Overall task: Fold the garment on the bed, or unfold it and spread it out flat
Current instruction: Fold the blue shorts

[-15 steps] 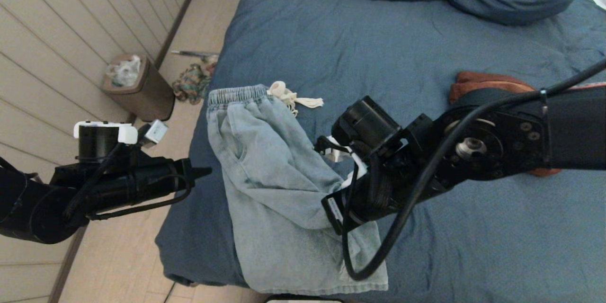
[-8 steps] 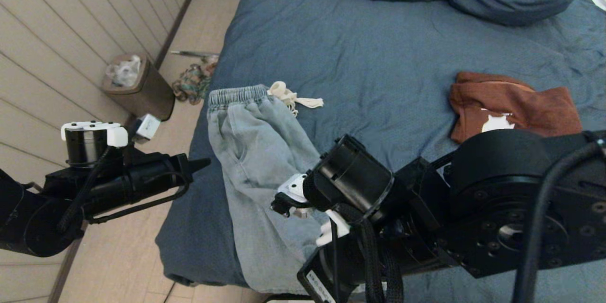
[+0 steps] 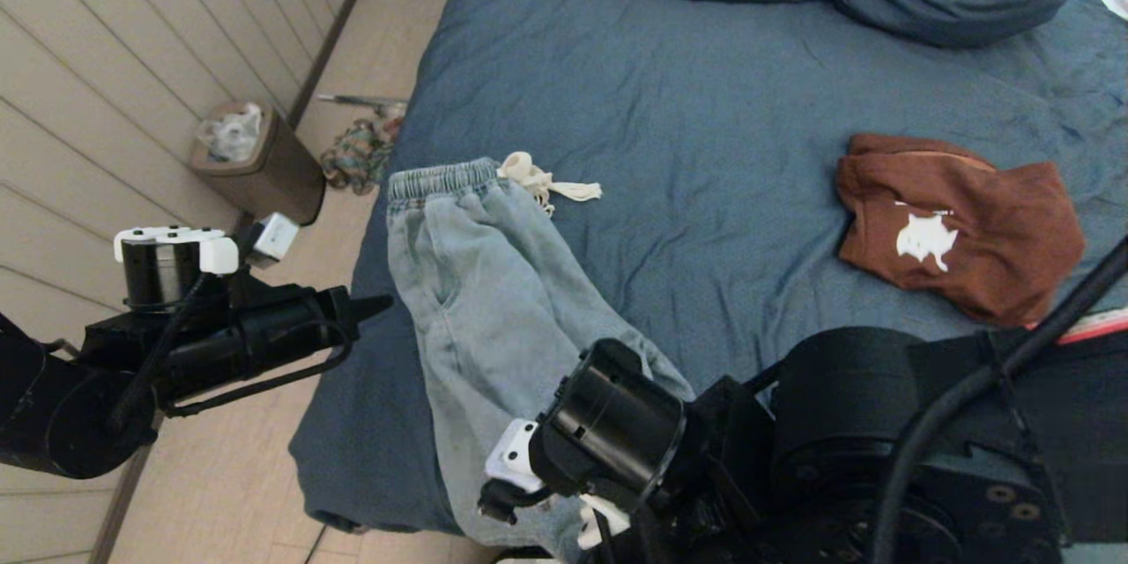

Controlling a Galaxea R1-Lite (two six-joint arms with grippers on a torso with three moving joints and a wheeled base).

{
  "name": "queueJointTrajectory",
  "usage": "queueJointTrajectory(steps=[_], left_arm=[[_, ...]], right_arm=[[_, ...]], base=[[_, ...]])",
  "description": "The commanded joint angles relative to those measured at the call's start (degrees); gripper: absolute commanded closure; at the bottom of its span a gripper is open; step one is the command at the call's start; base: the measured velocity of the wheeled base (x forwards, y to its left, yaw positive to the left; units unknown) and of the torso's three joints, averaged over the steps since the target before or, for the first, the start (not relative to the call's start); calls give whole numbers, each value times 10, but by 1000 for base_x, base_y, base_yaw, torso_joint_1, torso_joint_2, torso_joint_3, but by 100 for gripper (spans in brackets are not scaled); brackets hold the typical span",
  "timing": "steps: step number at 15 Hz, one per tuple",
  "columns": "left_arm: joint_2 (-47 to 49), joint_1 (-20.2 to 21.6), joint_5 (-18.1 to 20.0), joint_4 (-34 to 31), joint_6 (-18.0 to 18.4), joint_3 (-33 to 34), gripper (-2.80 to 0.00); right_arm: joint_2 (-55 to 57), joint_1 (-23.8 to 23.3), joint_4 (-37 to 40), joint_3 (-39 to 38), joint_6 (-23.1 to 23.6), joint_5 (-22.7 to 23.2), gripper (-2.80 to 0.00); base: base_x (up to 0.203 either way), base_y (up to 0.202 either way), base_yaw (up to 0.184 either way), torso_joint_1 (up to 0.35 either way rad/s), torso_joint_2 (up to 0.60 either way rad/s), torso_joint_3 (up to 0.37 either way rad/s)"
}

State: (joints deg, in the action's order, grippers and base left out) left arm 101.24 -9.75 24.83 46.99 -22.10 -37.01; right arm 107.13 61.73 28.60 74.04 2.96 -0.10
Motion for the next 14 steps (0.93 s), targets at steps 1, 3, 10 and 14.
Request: queueJointTrajectory(steps=[1, 3, 10, 14], left_arm=[[1, 0, 1, 3, -1, 0, 0], [1, 0, 1, 3, -1, 0, 0], [2, 0, 1, 3, -5, -1, 0], [2, 1, 0, 3, -5, -2, 0]], right_arm=[[11, 8, -5, -16, 11, 0, 0], [14, 16, -34, -31, 13, -1, -280], [11, 7, -55, -20, 5, -3, -280], [-28, -73, -53, -16, 7, -5, -280]], base=[[0, 0, 0, 0, 0, 0], [0, 0, 0, 0, 0, 0], [0, 0, 0, 0, 0, 0], [0, 0, 0, 0, 0, 0]])
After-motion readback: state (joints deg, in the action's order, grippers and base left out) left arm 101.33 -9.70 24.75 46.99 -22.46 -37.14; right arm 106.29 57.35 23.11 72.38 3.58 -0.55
